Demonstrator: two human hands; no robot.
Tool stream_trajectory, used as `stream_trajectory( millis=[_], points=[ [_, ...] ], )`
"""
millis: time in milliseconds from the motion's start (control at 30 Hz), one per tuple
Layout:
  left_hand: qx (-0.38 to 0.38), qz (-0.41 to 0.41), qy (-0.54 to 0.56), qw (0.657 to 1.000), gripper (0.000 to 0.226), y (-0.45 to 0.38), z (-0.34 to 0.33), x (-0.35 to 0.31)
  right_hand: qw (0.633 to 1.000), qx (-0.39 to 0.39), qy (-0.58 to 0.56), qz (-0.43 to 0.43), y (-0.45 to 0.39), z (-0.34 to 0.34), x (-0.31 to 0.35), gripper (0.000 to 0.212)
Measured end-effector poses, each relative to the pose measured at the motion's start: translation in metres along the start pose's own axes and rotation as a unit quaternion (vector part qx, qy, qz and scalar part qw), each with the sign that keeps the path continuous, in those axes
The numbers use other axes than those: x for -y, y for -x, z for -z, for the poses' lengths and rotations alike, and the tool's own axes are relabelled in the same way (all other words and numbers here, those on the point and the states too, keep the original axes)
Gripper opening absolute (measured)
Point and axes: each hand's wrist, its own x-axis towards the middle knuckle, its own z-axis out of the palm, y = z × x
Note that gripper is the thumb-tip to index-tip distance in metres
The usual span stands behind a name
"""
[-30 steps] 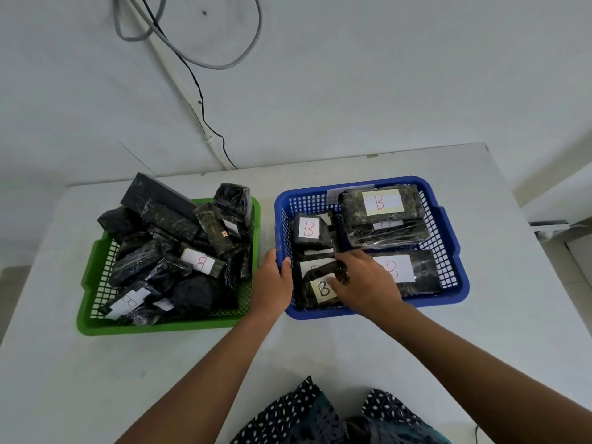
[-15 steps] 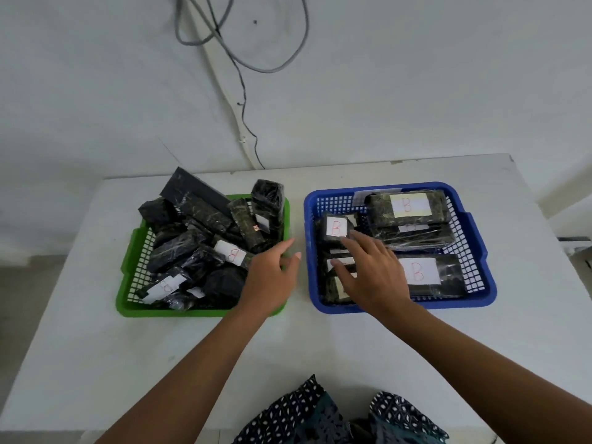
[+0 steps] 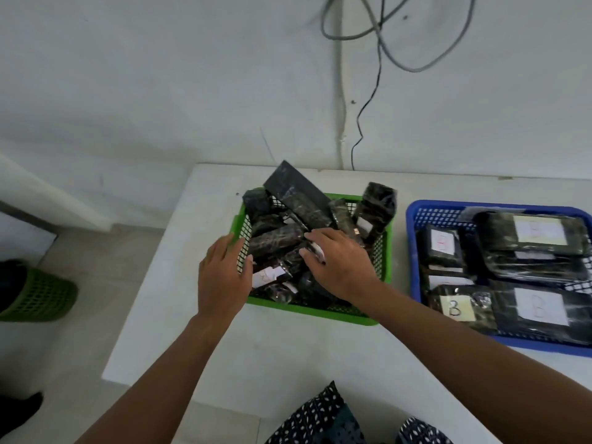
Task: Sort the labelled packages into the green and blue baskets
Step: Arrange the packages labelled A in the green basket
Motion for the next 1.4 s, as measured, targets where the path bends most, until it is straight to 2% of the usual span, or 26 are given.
stream_trajectory(
  millis=[167,300,467,533,667,733,800,900,1000,1100,1200,1300,1400],
  points=[
    [0.037,0.055,0.057,0.996,0.046,-0.012,-0.007,0.027,0.999,0.043,-0.017,0.002,-0.048,-0.025,0.026,0.049],
    [0.058,0.040,0.084,0.994,0.042,-0.022,-0.009,0.038,0.988,0.149,0.021,0.036,-0.072,-0.037,0.028,0.053],
    [0.050,0.019,0.108,0.993,0.039,-0.021,-0.009,0.046,0.976,0.206,0.026,0.067,-0.080,-0.038,0.013,0.060],
    [0.046,0.015,0.118,0.992,0.040,-0.021,-0.010,0.047,0.977,0.196,0.016,0.080,-0.078,-0.038,0.008,0.057],
    [0.043,0.005,0.124,0.991,0.040,-0.022,-0.011,0.050,0.989,0.102,-0.036,0.105,-0.072,-0.034,0.005,0.039],
    [0.041,0.008,0.131,0.990,0.040,-0.022,-0.011,0.052,0.992,0.043,-0.093,0.078,-0.071,-0.030,0.004,0.034],
    [0.041,0.011,0.136,0.990,0.040,-0.022,-0.011,0.052,0.986,-0.001,-0.169,-0.002,-0.072,-0.023,0.005,0.030],
    [0.038,0.011,0.136,0.990,0.040,-0.022,-0.012,0.050,0.942,0.003,-0.310,-0.128,-0.078,-0.012,0.008,0.019],
    [0.032,0.015,0.128,0.991,0.039,-0.022,-0.012,0.048,0.886,0.056,-0.424,-0.178,-0.080,-0.005,0.010,0.020],
    [0.029,0.015,0.131,0.991,0.040,-0.021,-0.011,0.047,0.884,0.072,-0.424,-0.184,-0.080,-0.007,0.011,0.019],
    [0.034,0.027,0.140,0.989,0.041,-0.023,-0.010,0.047,0.901,0.060,-0.389,-0.184,-0.078,-0.010,0.010,0.020],
    [0.031,0.050,0.152,0.987,0.041,-0.024,-0.010,0.044,0.900,0.037,-0.388,-0.194,-0.078,-0.014,0.011,0.021],
    [0.026,0.069,0.155,0.985,0.039,-0.028,-0.011,0.041,0.913,0.043,-0.357,-0.193,-0.079,-0.015,0.017,0.048]
  ],
)
